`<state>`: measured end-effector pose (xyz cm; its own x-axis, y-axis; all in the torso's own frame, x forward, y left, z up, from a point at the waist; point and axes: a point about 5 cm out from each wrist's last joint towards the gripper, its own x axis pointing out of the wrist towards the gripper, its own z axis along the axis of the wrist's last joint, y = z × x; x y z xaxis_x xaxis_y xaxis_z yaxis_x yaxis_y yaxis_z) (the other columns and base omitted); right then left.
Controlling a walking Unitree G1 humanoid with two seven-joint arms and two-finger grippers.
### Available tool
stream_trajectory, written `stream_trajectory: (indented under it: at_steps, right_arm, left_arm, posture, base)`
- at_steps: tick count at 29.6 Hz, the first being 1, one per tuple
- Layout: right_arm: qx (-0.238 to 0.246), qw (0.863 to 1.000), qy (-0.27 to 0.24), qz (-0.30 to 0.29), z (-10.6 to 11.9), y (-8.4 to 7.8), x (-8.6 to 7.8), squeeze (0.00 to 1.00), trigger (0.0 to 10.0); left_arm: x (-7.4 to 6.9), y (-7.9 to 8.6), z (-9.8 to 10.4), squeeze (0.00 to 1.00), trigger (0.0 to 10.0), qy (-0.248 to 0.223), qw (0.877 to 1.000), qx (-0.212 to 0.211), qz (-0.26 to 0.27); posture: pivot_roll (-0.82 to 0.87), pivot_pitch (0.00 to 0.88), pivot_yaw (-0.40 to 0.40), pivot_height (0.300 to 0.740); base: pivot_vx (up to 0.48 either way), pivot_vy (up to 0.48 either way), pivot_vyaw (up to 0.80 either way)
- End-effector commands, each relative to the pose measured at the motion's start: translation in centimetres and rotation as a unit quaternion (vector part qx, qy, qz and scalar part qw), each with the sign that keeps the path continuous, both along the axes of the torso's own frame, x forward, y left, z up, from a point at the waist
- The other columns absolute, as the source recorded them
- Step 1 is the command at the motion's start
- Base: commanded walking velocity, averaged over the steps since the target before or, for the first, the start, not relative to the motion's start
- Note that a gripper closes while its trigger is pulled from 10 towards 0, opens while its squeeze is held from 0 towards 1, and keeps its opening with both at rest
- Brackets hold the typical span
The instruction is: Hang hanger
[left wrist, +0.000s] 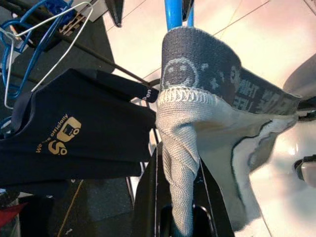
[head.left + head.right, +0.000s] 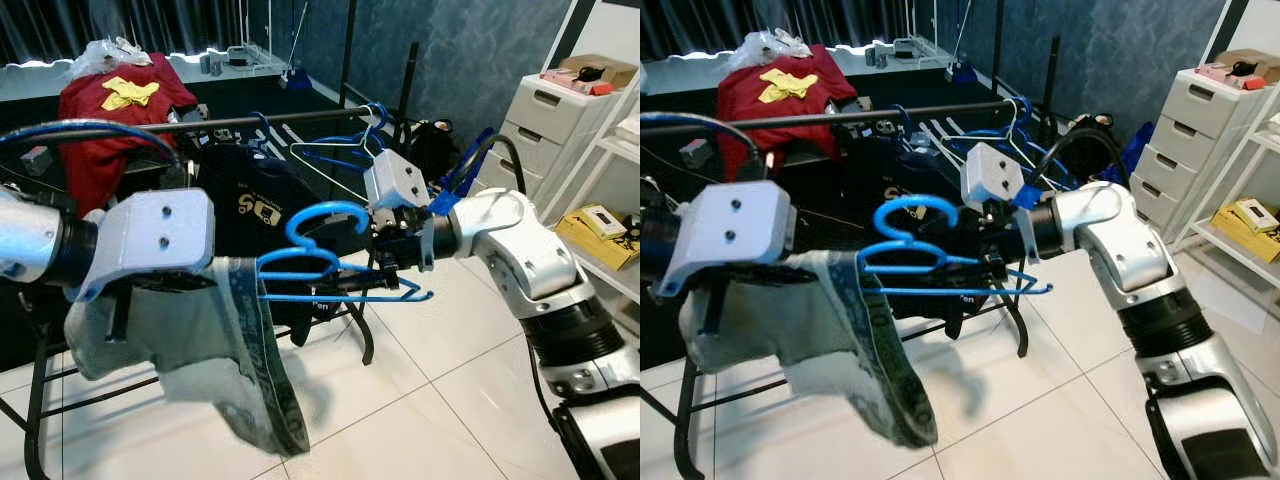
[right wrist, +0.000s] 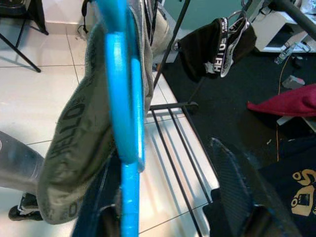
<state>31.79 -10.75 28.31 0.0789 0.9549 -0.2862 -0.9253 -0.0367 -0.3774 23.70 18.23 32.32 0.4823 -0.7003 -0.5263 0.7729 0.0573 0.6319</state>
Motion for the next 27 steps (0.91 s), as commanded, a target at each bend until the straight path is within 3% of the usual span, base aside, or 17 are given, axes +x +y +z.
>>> stream_trajectory:
  at_steps: [1,12,13,18,24,27]
  right_arm:
    - [0.010,1.000,-0.003,0.000,0.0,0.7,0.1,0.00,0.0]
    - [0.027,1.000,-0.005,0.000,0.3,0.8,0.3,0.00,0.0]
    - [0.030,1.000,-0.005,0.001,0.4,0.8,0.3,0.00,0.0]
    - [0.039,0.999,-0.005,0.003,0.6,0.8,0.2,0.00,0.0]
    - [0.048,0.999,-0.005,0.002,0.8,0.7,0.2,0.00,0.0]
    - [0.055,0.998,-0.005,-0.002,1.0,0.5,0.3,0.00,0.0]
  left_arm:
    - [-1.0,-1.8,0.4,0.00,10.0,-0.014,0.998,-0.002,-0.065]
    - [-1.0,-2.3,0.2,0.00,10.0,-0.027,0.996,0.007,-0.086]
    - [-0.8,-2.4,0.0,0.96,10.0,-0.017,0.996,0.003,-0.088]
    - [-0.6,-2.5,-0.4,1.00,10.0,0.003,0.995,-0.020,-0.097]
    - [0.1,-1.7,0.0,1.00,10.0,-0.017,0.995,-0.066,-0.079]
    - [0.6,-1.2,0.4,1.00,10.0,-0.028,0.991,-0.108,-0.067]
  posture:
    - [-0.02,0.000,-0.035,0.740]
    - [-0.02,0.000,-0.035,0.740]
    - [-0.02,0.000,-0.032,0.740]
    - [-0.02,0.000,-0.031,0.740]
    - [-0.02,0.000,-0.030,0.740]
    - [-0.03,0.000,-0.031,0.740]
  base:
    - [0.000,0.000,0.00]
    - [0.000,0.000,0.00]
    - [0.000,0.000,0.00]
    - [0.000,0.000,0.00]
    - [0.000,0.000,0.00]
    - [0.000,0.000,0.00]
